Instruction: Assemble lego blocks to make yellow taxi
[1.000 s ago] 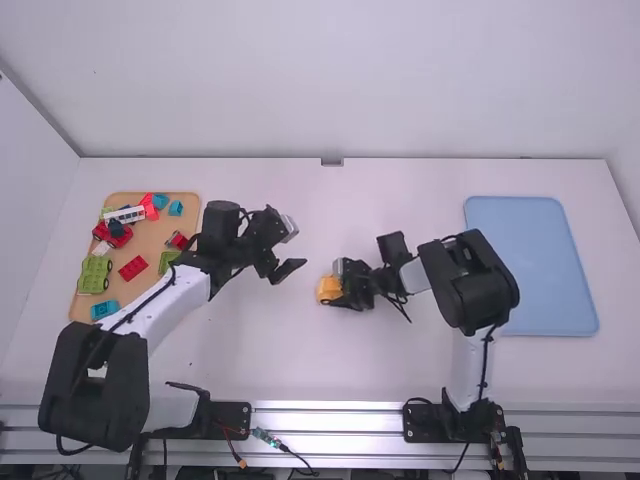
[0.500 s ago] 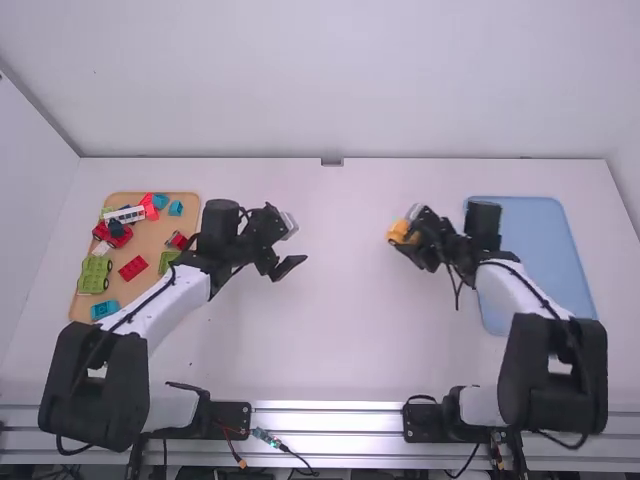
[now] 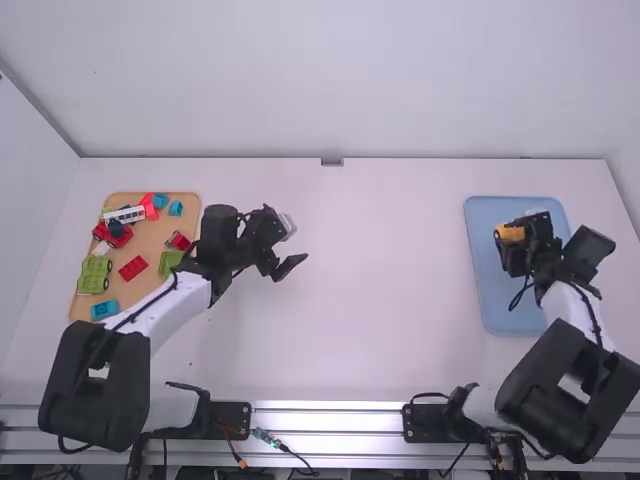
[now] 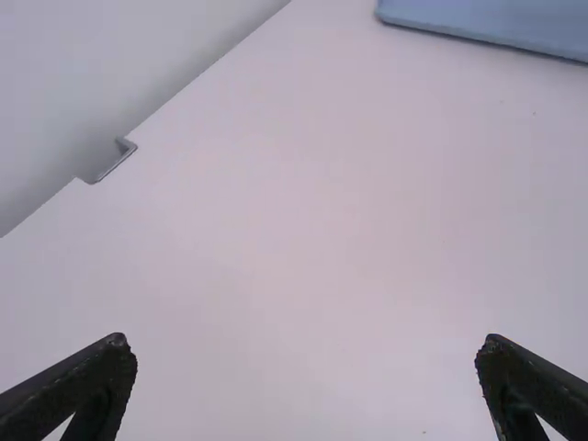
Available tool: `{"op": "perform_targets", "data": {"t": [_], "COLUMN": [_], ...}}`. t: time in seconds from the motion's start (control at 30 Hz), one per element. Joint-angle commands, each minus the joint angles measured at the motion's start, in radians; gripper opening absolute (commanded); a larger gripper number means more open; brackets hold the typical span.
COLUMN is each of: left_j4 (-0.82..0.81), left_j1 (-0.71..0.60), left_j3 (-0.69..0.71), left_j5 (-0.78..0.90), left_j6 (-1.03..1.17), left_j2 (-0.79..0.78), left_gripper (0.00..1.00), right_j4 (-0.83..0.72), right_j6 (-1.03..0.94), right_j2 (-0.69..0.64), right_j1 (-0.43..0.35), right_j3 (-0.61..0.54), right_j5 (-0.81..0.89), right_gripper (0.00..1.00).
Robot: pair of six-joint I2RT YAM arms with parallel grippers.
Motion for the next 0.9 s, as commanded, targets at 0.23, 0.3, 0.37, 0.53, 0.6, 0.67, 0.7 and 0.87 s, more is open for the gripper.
{"op": "perform_targets", "data": {"t": [0.23,0.3,0.37,0.53,0.6,0.67,0.7,0.87], "left_j4": [0.045,0.059,0.068,0.068,0.069,0.069,0.070,0.117], "left_j1": [0.005,0.005,0.005,0.006,0.005,0.006,0.006,0.005], "left_j3": [-0.043,-0.044,-0.043,-0.043,-0.043,-0.043,-0.043,-0.043], "left_j5": [-0.002,-0.042,-0.069,-0.065,-0.065,-0.065,-0.065,-0.148], "left_j6": [-0.054,-0.111,-0.141,-0.137,-0.137,-0.138,-0.138,-0.265], "left_j2": [-0.001,-0.001,-0.001,-0.001,-0.001,-0.001,-0.001,-0.001], "left_gripper": [0.99,0.99,0.99,0.99,0.99,0.99,0.99,0.99], "right_j4": [0.231,0.301,0.354,0.373,0.373,0.369,0.367,0.369], "right_j6": [0.083,0.119,0.153,0.166,0.166,0.168,0.176,0.299], "right_j2": [0.309,0.365,0.410,0.433,0.433,0.432,0.432,0.411], "right_j1": [-0.056,-0.052,-0.055,-0.057,-0.057,-0.051,-0.048,-0.044], "right_j3": [0.008,0.008,0.010,0.010,0.010,0.009,0.009,0.011], "right_j5": [-0.045,-0.044,-0.043,-0.030,-0.001,0.021,0.024,0.033], "right_gripper": [0.33,0.34,0.42,0.73,0.88,0.99,0.99,0.99]}}
